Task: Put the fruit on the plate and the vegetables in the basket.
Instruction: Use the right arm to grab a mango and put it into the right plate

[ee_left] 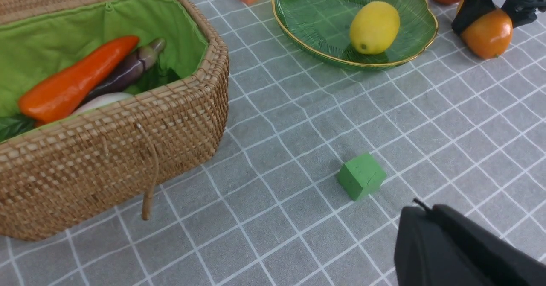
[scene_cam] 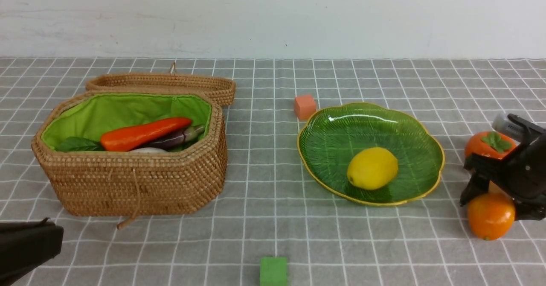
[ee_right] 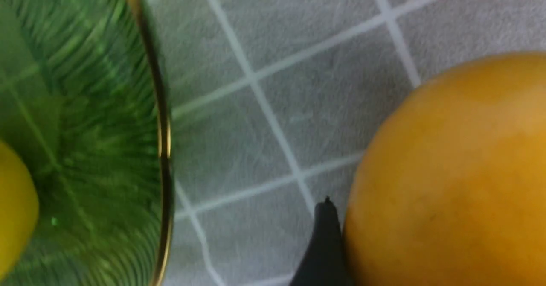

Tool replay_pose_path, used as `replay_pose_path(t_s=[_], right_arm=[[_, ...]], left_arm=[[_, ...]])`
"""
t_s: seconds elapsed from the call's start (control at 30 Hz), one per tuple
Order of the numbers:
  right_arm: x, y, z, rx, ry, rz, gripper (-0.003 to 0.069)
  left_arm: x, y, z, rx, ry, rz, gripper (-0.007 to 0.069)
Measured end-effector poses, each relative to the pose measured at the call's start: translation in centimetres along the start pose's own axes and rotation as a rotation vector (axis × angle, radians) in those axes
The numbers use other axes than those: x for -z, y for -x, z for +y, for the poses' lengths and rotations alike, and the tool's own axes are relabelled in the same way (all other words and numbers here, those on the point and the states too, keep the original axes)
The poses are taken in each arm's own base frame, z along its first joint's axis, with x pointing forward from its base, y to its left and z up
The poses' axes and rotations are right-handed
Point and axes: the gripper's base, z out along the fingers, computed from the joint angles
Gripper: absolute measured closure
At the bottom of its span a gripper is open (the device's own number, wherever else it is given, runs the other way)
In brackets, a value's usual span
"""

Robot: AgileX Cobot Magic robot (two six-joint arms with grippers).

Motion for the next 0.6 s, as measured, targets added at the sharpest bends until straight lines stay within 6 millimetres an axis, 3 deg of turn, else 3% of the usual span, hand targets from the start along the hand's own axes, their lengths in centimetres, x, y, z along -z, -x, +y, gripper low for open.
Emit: replay_pose_path(t_s=[0.17, 0.2, 0.23, 0.3, 0.33, 0.4, 0.6], right_arm=[[4.3, -0.8, 1.8, 0.08, 0.02, 0.003, 0.0121], [5.2, -0.8, 2.5, 0.101, 0.037, -0.023, 0.0121], [6.7, -0.9, 4.6, 0.163, 0.086, -0.076, 0.0121], [7.2, -0.8, 6.1, 0.212, 0.121, -0.116, 0.0121], [7.2, -0.4, 8.1, 0.27, 0.16, -0.16, 0.0121], [5.9, 0.3, 9.6, 0.324, 0.176, -0.185, 0.0121], [1.1, 2.4, 10.8, 0.354, 0.157, -0.16, 0.0115]], left_arm=[[0.0, 0.5, 0.0, 0.0, -0.004, -0.057, 0.0638], [0.0, 0.7, -0.1, 0.0, -0.006, -0.078, 0.0638], [0.1, 1.0, -0.1, 0.006, -0.013, -0.116, 0.0638], [0.1, 1.2, -0.2, 0.009, -0.018, -0.133, 0.0638], [0.1, 1.3, -0.2, 0.015, -0.023, -0.144, 0.0638], [0.1, 1.4, -0.2, 0.02, -0.028, -0.151, 0.0638], [0.1, 1.5, -0.2, 0.018, -0.028, -0.161, 0.0638]])
